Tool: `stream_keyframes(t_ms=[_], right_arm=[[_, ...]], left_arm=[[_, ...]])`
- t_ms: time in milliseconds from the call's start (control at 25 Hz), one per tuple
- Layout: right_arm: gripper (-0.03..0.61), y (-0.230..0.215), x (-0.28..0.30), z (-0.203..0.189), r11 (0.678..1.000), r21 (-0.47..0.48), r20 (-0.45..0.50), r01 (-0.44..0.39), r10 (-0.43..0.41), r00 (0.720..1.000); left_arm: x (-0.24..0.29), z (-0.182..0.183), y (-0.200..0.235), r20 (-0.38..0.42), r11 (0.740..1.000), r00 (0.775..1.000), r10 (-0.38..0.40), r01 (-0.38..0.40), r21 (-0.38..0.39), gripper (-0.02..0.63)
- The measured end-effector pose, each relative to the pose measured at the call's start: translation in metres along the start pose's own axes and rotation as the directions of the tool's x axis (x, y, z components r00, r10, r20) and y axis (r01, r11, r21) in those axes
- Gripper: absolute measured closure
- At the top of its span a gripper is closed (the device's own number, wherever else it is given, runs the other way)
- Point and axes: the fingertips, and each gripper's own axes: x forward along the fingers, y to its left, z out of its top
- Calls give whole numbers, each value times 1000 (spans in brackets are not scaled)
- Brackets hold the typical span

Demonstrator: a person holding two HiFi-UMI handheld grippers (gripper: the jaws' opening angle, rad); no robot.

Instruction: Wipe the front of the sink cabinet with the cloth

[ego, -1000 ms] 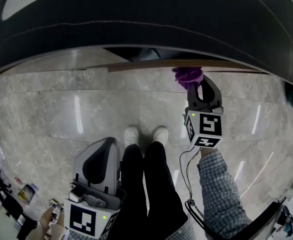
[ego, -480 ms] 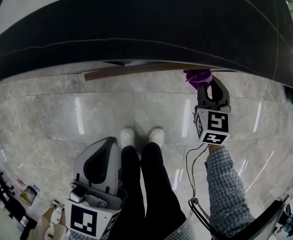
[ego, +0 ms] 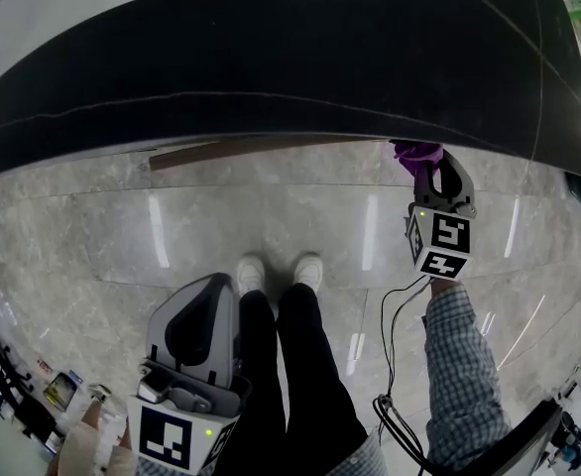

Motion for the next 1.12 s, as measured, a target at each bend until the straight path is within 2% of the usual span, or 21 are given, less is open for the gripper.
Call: stream_keyframes(t_ms=[200, 400, 760, 960, 1120], right_arm=[[503, -21, -2, -6, 998, 39, -10, 55, -55, 998], [503, -15, 1, -10, 990, 121, -5, 70, -70, 998], [504, 61, 5, 1, 994, 109, 19, -32, 30, 999], [504, 102, 5, 9, 990, 114, 31, -79, 76, 997], [503, 142, 7, 18, 986, 103, 37, -132, 128, 991]], left_arm=[[-2, -4, 1, -21, 1000, 1000, 5, -6, -22, 603], [-3, -9, 4, -30, 999, 999, 11, -12, -35, 603], [-25, -19, 25, -33, 998, 999, 37, -39, -44, 603], [-37, -18, 41, 2, 999, 999, 45, -45, -19, 603], [-48, -19, 56, 18, 997, 998, 65, -64, -42, 603]])
